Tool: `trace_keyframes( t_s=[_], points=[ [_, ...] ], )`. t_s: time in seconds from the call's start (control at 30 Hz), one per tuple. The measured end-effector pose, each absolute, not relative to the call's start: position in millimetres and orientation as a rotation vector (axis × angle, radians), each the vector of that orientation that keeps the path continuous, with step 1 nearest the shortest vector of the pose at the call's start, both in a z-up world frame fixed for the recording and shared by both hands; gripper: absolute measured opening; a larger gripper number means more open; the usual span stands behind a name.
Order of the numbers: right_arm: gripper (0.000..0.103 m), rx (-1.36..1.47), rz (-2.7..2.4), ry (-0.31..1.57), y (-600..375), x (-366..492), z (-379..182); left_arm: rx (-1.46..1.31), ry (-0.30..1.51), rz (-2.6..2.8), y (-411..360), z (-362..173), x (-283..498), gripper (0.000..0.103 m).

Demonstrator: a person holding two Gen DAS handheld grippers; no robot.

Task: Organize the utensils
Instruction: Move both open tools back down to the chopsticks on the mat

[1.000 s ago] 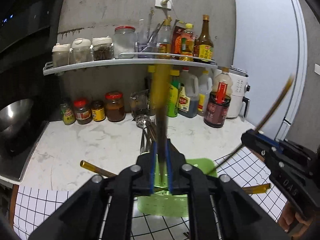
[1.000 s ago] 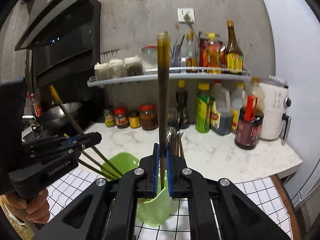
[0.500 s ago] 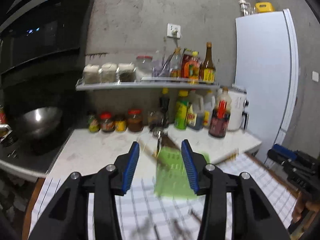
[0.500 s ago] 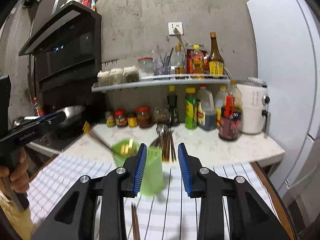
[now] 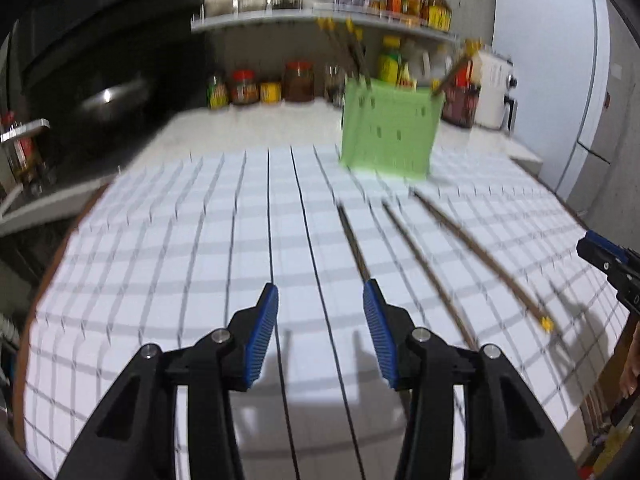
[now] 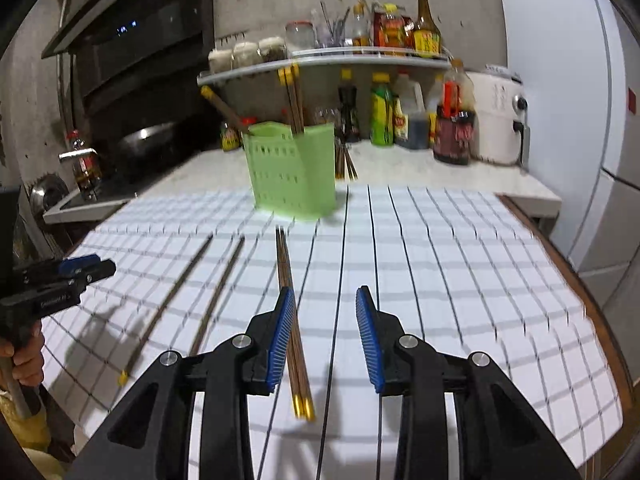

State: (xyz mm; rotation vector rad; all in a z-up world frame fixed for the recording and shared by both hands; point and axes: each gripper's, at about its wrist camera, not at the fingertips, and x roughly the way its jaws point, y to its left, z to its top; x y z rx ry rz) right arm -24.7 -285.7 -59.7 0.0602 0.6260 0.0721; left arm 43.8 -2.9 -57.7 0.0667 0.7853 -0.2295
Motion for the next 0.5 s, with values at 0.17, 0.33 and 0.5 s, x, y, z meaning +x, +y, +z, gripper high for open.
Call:
trace_keyframes(
  t_s=[0.17,0.33,0.5],
  points=[
    [0.034,0.069,0.061,0.681,-288,-27,-77,0.061,0.835,-0.261,-3,-75,35,0.044],
    [0.034,0.075,0.099,0.757,-289,-15,-92,0.068,0.868,-0.278,-10,-83,37,0.044],
    [0.034,0.046,0.147,0.816,-283,1,-104,0.083,0.883,-0.294,-17,-88,36,0.044]
  ],
)
